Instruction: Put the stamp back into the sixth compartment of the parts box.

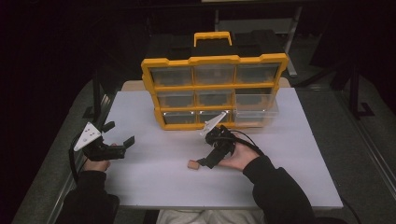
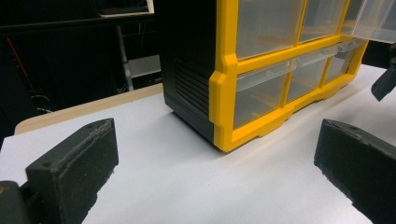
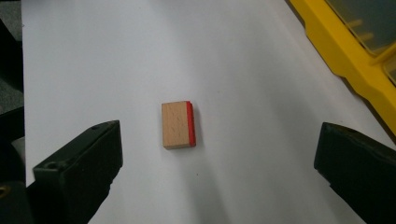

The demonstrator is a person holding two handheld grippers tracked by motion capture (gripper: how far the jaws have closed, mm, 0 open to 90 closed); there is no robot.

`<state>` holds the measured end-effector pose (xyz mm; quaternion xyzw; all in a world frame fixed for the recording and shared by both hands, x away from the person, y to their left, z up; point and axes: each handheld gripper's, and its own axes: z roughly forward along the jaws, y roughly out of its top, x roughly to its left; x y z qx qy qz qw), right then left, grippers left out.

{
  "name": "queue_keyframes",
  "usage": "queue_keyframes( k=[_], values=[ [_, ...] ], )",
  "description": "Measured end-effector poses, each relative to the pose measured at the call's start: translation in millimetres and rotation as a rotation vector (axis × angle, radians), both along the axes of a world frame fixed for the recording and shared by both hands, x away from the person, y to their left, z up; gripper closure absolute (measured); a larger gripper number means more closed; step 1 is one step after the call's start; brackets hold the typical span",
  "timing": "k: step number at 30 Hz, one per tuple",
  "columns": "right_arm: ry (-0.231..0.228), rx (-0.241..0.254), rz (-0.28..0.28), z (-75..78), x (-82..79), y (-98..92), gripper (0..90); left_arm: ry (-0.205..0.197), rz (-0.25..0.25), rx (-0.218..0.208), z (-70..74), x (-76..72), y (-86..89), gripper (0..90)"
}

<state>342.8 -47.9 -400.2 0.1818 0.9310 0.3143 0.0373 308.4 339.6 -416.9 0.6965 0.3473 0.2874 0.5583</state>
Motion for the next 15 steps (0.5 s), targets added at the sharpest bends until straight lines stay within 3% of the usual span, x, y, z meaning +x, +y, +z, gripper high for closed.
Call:
queue_keyframes(
  k=[15],
  values=[
    [0.035,-0.036,0.048,-15.1,4.7,18.5,1.0,0.001,-0.006,0.010,-0.3,0.9,-0.5,0.0]
  ],
)
